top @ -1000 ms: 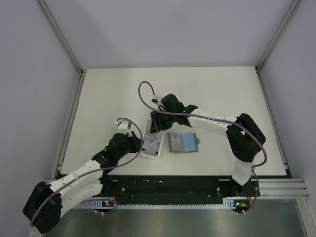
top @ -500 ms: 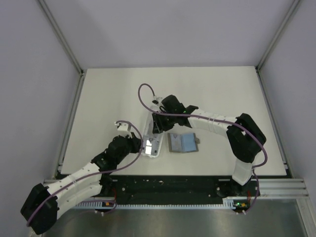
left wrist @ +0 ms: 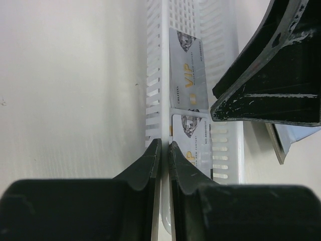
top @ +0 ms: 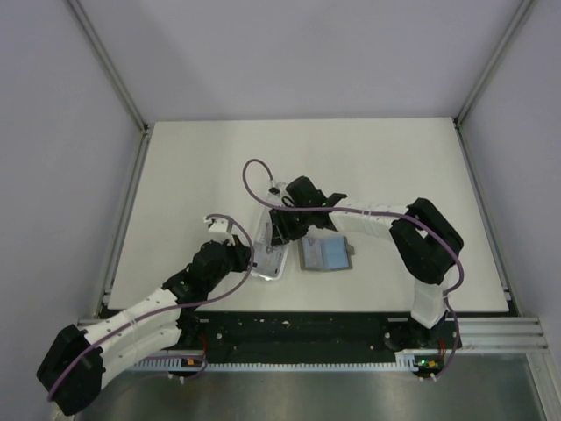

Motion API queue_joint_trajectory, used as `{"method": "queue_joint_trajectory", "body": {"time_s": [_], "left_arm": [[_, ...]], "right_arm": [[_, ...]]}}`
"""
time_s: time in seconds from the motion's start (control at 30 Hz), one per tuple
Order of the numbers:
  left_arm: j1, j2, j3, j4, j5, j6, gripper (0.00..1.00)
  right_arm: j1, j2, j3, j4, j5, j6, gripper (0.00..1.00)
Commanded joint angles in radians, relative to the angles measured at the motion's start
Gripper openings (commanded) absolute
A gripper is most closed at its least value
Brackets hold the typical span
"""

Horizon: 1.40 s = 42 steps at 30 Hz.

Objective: Put the credit cards into the card holder
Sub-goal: Pick up the credit card from the storage box.

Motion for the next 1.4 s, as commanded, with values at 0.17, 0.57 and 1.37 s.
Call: {"method": "queue_joint_trajectory", "body": {"time_s": [0.17, 0.57, 1.37], "left_arm": [[-0.005, 0.020, 0.011, 0.075, -0.012, 0.007, 0.00], [-0.005, 0.021, 0.017, 0.064, -0.025, -0.003, 0.00], [-0.005, 0.031, 0.026, 0.032, -0.045, -0.006, 0.00]], "right_arm": [[0.021, 0.080, 0.023, 0.089, -0.088, -0.080, 0.43], [0.046, 0.130, 0.053, 0.072, -0.156, -0.089, 0.43], [0.052, 0.045, 0.009, 0.083, -0.331, -0.086, 0.36]]}}
